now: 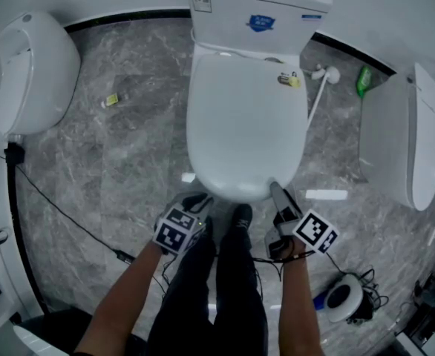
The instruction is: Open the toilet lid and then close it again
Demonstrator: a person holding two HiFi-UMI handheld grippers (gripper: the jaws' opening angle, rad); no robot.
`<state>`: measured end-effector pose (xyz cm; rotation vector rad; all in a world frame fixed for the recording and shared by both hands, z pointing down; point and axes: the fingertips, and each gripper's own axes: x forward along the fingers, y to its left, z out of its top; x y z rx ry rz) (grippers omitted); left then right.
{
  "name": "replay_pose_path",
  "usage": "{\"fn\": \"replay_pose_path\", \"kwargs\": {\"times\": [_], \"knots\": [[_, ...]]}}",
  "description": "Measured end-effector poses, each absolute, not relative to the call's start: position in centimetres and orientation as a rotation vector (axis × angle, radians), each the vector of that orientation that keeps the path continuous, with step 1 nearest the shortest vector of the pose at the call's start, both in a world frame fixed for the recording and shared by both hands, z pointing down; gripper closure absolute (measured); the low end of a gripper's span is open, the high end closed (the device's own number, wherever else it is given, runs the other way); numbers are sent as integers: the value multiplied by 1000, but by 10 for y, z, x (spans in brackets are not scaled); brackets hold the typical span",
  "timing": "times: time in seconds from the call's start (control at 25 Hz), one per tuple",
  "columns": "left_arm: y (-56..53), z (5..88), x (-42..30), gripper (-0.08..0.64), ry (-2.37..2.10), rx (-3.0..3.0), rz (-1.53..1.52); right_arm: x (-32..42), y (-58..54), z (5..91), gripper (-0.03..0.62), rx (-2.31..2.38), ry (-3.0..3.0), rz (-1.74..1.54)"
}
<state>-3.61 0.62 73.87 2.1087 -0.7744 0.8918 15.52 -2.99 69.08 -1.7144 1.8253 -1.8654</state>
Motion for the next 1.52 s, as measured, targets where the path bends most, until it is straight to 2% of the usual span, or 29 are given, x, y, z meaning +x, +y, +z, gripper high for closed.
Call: {"fn": "replay_pose_path", "kwargs": {"times": [0.4, 0.72, 0.88, 0.96, 1.12, 1.52], "knots": [[-10, 739, -28, 541, -844, 2161, 910, 150, -33, 677, 290, -1684, 1818, -1830], [-14, 714, -27, 545, -842, 2188, 863, 144, -25, 652, 290, -1724, 1930, -1765], [-22, 691, -27, 546, -847, 2222, 829, 128, -18, 630, 400, -1771, 2136, -1649], [-26, 677, -27, 546, -848, 2237, 811, 123, -11, 621, 475, -1815, 2223, -1602], [-37, 646, -26, 548, -845, 2281, 777, 110, -6, 609, 565, -1852, 2366, -1547], [-69, 581, -23, 551, -850, 2353, 704, 85, -51, 579, 580, -1815, 2500, -1483]]}}
